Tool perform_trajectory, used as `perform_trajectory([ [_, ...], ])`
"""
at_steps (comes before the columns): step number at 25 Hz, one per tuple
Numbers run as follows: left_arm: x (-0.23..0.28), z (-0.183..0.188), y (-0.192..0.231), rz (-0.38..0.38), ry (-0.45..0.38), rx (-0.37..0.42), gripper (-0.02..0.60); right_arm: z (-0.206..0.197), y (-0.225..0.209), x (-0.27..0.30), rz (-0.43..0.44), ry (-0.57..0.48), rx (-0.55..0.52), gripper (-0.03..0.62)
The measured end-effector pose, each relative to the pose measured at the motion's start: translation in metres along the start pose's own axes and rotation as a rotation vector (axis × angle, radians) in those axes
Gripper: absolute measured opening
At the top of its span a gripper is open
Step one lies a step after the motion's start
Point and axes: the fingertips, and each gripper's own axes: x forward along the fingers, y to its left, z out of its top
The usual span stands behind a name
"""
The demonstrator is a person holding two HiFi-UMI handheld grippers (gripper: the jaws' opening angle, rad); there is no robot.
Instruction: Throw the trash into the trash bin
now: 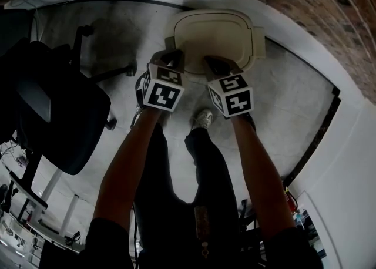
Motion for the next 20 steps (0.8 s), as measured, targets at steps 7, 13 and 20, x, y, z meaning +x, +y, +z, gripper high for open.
perform_trajectory([
  [7, -0.009, 0.006, -0.003, -0.01, -0.03, -0.021, 0.005, 0.001, 0.002, -0.006, -0.008, -0.015, -0.019, 0.003],
  [13, -0.047, 0.033, -0.017, -0.017, -0.088, -0.033, 0.005, 0.017, 0.01, -0.045, 0.003, -0.074, -0.029, 0.003],
  [20, -0.124, 0.074, -0.045, 0.018, -0.2, -0.063, 0.005, 0.051, 0.031, -0.12, 0.039, -0.193, -0.039, 0.003],
])
